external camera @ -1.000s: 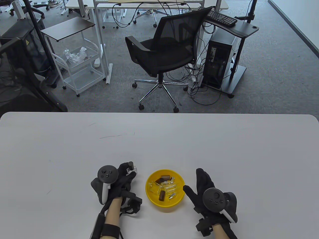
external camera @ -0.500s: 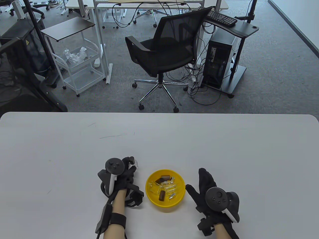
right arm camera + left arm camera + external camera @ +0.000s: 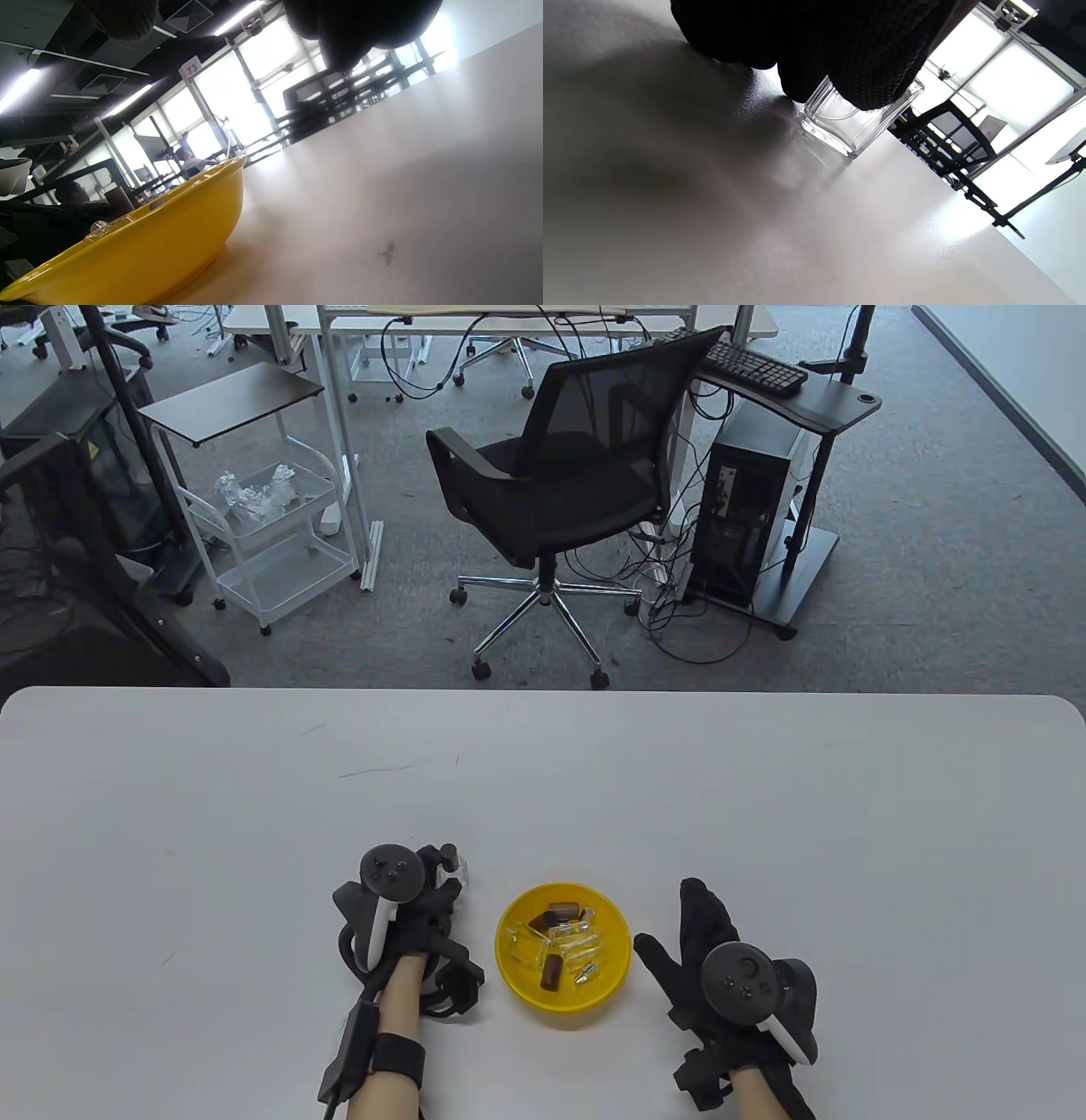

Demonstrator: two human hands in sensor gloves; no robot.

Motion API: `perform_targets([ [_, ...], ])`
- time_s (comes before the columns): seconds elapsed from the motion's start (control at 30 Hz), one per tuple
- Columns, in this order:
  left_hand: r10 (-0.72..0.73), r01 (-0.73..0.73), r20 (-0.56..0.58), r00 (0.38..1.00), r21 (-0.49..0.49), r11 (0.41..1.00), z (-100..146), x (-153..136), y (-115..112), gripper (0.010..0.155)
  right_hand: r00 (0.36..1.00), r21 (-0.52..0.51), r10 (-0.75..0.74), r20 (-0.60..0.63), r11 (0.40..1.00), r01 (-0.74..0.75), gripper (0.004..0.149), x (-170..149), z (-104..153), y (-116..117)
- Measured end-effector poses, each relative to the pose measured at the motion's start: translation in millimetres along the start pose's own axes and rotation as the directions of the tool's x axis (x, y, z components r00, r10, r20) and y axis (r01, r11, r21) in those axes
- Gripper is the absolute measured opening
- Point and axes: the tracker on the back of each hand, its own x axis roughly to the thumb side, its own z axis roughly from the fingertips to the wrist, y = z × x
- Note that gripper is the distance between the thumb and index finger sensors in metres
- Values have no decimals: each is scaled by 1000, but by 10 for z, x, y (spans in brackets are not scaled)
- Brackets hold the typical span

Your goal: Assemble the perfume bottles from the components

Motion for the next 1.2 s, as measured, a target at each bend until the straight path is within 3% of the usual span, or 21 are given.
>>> perform_targets([
  [0.23,-27,26,58,998,13,1000,124,-23,49,65,1000,-6,-2,10,1000,2,84,16,5,-11],
  [0.87,-91,77,279,956,61,995,673,255,409,68,999,-1,31,16,1000,-31,84,34,17,0],
  [1.2,-106,117,421,901,-1,993,883,411,378,62,999,6,25,20,1000,-25,83,41,17,9],
])
